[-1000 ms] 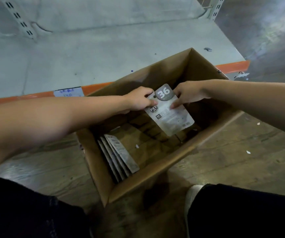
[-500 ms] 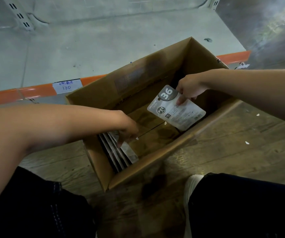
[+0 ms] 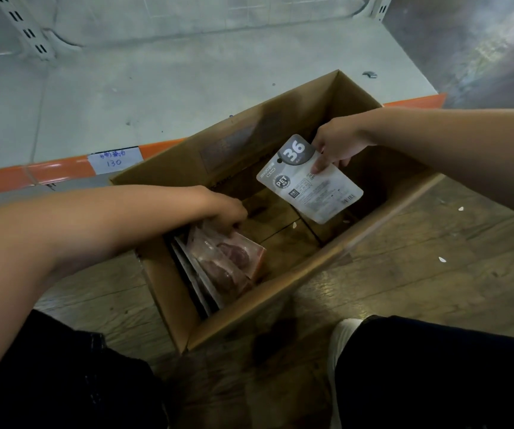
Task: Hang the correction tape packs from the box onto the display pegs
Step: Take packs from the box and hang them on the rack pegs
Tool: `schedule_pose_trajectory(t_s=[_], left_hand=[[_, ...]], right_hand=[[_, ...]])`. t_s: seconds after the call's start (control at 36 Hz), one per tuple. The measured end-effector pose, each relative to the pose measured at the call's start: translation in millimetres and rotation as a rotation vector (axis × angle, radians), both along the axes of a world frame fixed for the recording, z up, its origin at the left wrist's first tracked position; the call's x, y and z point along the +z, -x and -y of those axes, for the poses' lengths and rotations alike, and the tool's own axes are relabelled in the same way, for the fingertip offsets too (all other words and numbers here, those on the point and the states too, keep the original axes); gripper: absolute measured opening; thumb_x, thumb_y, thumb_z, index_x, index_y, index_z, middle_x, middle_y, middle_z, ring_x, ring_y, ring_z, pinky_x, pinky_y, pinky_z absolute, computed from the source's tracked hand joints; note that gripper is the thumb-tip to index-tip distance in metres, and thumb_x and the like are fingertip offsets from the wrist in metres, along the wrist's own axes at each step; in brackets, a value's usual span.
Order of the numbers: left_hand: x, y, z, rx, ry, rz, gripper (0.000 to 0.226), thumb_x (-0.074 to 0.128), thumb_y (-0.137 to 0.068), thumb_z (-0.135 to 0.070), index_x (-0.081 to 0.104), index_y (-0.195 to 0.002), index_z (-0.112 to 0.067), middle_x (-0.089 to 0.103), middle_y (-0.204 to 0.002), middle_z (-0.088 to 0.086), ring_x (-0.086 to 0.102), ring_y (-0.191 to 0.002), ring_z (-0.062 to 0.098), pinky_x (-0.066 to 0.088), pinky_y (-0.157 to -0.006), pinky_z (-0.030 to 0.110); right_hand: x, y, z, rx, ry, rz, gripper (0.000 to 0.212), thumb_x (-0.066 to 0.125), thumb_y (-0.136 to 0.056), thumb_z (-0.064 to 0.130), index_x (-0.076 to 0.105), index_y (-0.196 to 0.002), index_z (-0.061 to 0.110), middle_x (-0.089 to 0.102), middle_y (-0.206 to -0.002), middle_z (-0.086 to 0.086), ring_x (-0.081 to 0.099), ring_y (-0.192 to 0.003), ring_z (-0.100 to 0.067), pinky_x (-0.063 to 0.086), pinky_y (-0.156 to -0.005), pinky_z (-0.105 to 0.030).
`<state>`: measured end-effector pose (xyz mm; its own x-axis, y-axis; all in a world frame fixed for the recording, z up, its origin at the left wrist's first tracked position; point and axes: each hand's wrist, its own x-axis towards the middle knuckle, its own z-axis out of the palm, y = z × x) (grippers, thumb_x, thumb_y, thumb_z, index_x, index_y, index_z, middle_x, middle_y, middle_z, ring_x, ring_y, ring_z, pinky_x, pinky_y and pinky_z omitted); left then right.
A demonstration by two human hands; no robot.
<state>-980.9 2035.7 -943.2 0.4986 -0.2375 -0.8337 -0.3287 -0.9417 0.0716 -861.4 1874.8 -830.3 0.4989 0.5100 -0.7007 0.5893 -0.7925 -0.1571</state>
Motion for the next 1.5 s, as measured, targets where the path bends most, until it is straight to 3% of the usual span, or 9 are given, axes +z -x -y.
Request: schedule_pose_trajectory(t_s=[0.22, 0.42, 0.53, 0.69, 0.89, 0.97, 1.08, 1.22, 1.5], left_hand=[[67, -41, 1, 0.322, 0.360, 0.212, 0.010, 0.053, -0.096, -0.016, 0.063, -0.094, -0.014, 0.055, -0.086, -0.003, 0.051, -0.082, 0.013, 0.038, -0.067, 0.019], [132, -62, -24, 0.686, 0.587, 0.450, 0.026, 0.048, -0.096, -0.009, 0.058, -0.073, -0.013, 0.052, -0.073, -0.003, 0.045, -0.070, 0.010, 0.036, -0.061, 0.021], [176, -70, -43, 0.924, 0.841, 0.567, 0.020, 0.046, -0.098, -0.009, 0.062, -0.086, -0.009, 0.058, -0.086, 0.001, 0.053, -0.083, 0.012, 0.043, -0.083, 0.026], [206, -70, -76, 1.167, 1.010, 0.751, 0.026, 0.048, -0.096, -0.004, 0.059, -0.072, -0.009, 0.058, -0.074, 0.007, 0.055, -0.063, 0.014, 0.047, -0.068, 0.027], [243, -49, -130, 1.483, 1.287, 0.955, 0.022, 0.051, -0.096, -0.007, 0.063, -0.077, -0.008, 0.066, -0.072, 0.008, 0.063, -0.063, 0.018, 0.053, -0.068, 0.029], [253, -33, -146, 1.644, 1.302, 1.069, 0.014, 0.055, -0.093, -0.008, 0.067, -0.091, -0.001, 0.069, -0.084, 0.014, 0.066, -0.073, 0.023, 0.056, -0.071, 0.037], [263, -23, -154, 1.753, 1.334, 1.151, 0.019, 0.052, -0.093, -0.004, 0.061, -0.076, -0.005, 0.061, -0.078, 0.014, 0.059, -0.069, 0.025, 0.051, -0.066, 0.036], [276, -34, -146, 1.668, 1.181, 1.260, 0.013, 0.049, -0.095, -0.007, 0.060, -0.103, -0.003, 0.060, -0.094, 0.016, 0.058, -0.084, 0.025, 0.044, -0.060, 0.027], [258, -45, -159, 1.564, 0.975, 1.366, 0.025, 0.046, -0.097, -0.014, 0.063, -0.098, 0.004, 0.065, -0.101, 0.020, 0.062, -0.093, 0.032, 0.052, -0.083, 0.044]], right_hand=[[20, -20, 6, -0.223, -0.215, -0.046, 0.028, 0.056, -0.095, 0.015, 0.056, -0.122, 0.007, 0.065, -0.117, -0.010, 0.061, -0.101, -0.024, 0.050, -0.081, -0.032], [46, -37, 6, -0.397, -0.534, -0.011, 0.024, 0.051, -0.098, 0.013, 0.054, -0.123, 0.011, 0.062, -0.097, -0.004, 0.060, -0.088, -0.020, 0.051, -0.074, -0.030], [64, -40, -3, -0.481, -0.730, -0.020, 0.020, 0.051, -0.099, 0.028, 0.058, -0.111, 0.014, 0.062, -0.087, 0.002, 0.058, -0.076, -0.010, 0.049, -0.063, -0.022], [99, -34, -47, -0.595, -1.036, -0.063, 0.027, 0.049, -0.099, 0.034, 0.060, -0.114, 0.014, 0.065, -0.092, -0.001, 0.060, -0.083, -0.014, 0.049, -0.069, -0.026], [166, -17, -129, -0.651, -1.333, -0.107, 0.021, 0.045, -0.098, 0.020, 0.052, -0.078, 0.020, 0.055, -0.069, 0.002, 0.055, -0.059, -0.013, 0.049, -0.058, -0.022], [181, -3, -159, -0.662, -1.441, -0.221, 0.022, 0.046, -0.098, 0.024, 0.055, -0.078, 0.021, 0.060, -0.074, 0.001, 0.058, -0.064, -0.015, 0.049, -0.060, -0.024], [178, 6, -181, -0.618, -1.489, -0.326, 0.023, 0.044, -0.099, 0.031, 0.055, -0.080, 0.024, 0.062, -0.077, 0.004, 0.060, -0.067, -0.012, 0.049, -0.060, -0.025], [172, 0, -181, -0.606, -1.504, -0.347, 0.022, 0.041, -0.100, 0.033, 0.055, -0.085, 0.025, 0.063, -0.078, 0.005, 0.059, -0.069, -0.013, 0.047, -0.063, -0.028], [161, 2, -176, -0.499, -1.426, -0.335, 0.016, 0.043, -0.101, 0.036, 0.056, -0.101, 0.027, 0.063, -0.088, 0.001, 0.064, -0.072, -0.018, 0.053, -0.056, -0.031]])
